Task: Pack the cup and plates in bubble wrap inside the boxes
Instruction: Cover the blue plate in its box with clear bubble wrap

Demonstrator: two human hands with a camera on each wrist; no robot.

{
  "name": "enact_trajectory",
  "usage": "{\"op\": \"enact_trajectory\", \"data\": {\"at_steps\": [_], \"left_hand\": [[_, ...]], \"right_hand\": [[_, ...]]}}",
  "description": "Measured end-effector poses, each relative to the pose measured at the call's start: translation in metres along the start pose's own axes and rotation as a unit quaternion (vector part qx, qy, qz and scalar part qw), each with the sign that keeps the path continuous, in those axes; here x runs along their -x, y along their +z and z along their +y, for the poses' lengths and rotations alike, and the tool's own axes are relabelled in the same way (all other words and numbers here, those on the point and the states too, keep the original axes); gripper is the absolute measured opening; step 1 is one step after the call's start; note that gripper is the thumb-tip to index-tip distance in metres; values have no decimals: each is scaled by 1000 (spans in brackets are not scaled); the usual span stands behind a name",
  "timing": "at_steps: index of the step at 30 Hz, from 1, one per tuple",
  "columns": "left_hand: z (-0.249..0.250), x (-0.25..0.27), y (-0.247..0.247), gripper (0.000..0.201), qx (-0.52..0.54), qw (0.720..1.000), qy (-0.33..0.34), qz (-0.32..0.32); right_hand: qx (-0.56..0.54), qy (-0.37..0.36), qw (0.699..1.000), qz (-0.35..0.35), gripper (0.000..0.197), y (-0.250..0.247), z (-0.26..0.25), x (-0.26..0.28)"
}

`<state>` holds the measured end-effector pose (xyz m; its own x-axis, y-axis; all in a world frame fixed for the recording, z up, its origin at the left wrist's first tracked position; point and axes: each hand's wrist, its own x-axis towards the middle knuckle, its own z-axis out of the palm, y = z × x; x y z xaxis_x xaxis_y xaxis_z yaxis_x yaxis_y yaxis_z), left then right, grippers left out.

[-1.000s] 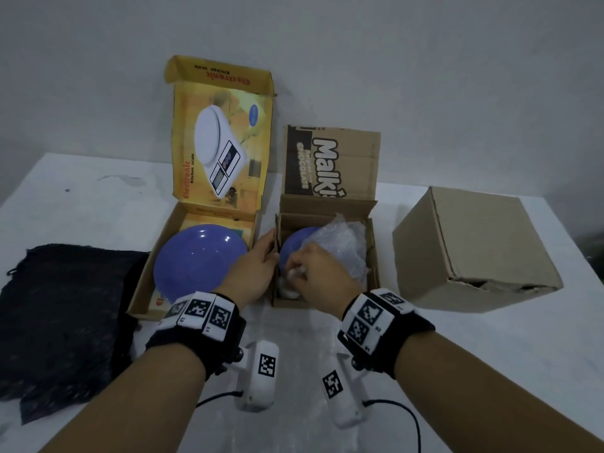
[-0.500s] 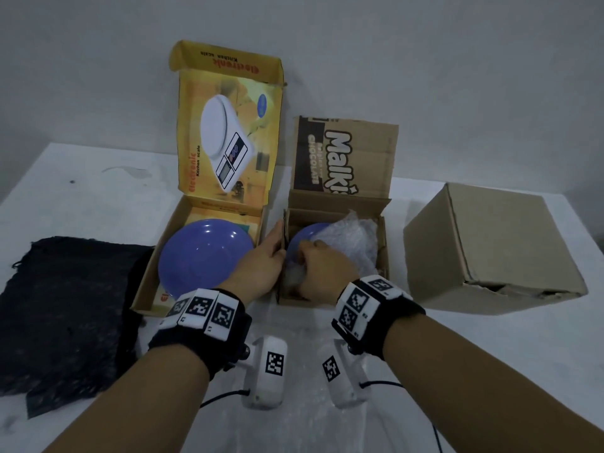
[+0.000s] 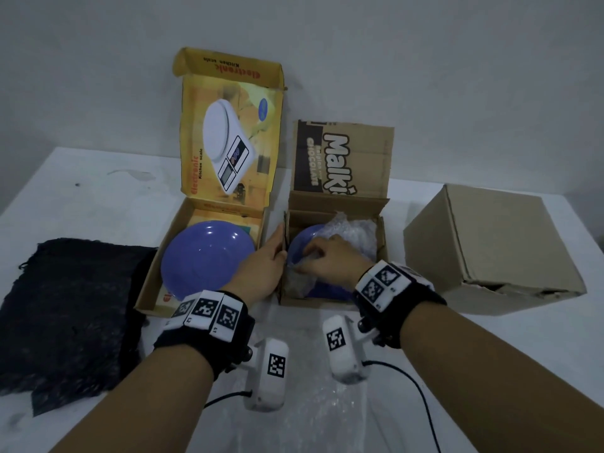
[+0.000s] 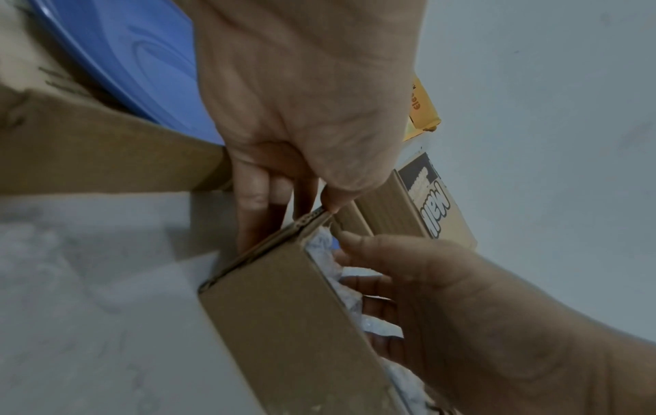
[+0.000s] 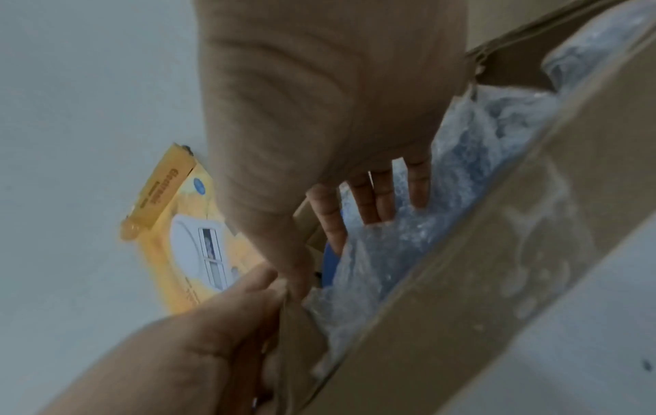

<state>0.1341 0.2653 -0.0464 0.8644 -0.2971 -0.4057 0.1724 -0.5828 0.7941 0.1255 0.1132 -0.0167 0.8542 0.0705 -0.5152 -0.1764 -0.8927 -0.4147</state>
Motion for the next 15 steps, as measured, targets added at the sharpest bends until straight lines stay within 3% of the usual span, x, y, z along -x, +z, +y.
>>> {"op": "enact_trajectory", "data": {"at_steps": [7,11,15], "left_hand": [[4,4,1,54,-24,1000,-11,9],[9,7,2,54,-48,998,-21,20],[12,8,3,54,-78,996,-19,24]], "right_hand": [[44,33,995,82,78,27,2,2],[133,61,967,207,80,29,5,5],[85,51,985,144,86,33,17,2]]}}
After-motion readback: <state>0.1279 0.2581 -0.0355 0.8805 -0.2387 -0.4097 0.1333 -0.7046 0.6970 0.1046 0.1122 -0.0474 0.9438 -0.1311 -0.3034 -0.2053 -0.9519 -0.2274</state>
